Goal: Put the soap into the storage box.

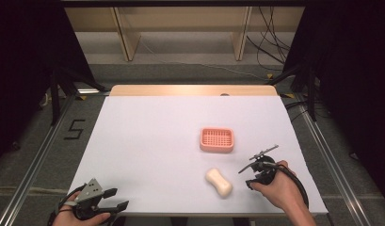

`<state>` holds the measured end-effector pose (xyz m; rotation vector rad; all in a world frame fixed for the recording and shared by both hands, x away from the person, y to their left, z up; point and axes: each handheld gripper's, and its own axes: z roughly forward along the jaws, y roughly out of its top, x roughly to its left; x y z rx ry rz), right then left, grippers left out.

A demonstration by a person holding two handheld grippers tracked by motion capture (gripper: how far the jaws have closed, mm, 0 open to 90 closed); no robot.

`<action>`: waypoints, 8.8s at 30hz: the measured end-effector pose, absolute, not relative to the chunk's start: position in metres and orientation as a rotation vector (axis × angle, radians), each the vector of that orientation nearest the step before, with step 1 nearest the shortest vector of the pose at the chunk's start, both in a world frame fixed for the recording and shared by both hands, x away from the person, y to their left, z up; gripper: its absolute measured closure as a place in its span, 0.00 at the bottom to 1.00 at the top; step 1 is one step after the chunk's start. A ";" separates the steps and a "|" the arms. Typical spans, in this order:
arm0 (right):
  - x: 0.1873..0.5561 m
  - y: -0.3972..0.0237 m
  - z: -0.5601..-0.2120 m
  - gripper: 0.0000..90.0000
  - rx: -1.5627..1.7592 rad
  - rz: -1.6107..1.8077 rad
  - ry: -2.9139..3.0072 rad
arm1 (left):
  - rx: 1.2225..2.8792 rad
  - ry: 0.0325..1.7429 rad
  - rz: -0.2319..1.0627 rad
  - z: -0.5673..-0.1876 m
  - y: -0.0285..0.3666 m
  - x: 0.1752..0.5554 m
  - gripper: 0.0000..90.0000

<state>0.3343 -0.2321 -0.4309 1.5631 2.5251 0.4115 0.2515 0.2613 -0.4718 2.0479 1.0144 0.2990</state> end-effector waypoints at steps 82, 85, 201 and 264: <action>0.372 -0.129 -0.434 0.49 1.343 0.264 2.832 | 2.054 0.994 0.299 -0.471 0.262 0.252 0.38; 0.372 -0.127 -0.437 0.48 1.335 0.250 2.839 | 2.070 0.986 0.302 -0.471 0.263 0.252 0.38; 0.383 -0.155 -0.420 0.56 0.602 0.277 3.028 | 2.084 0.980 0.329 -0.471 0.263 0.253 0.38; 0.424 -0.181 -0.398 0.56 0.300 0.287 2.985 | 2.055 1.006 0.295 -0.471 0.263 0.251 0.38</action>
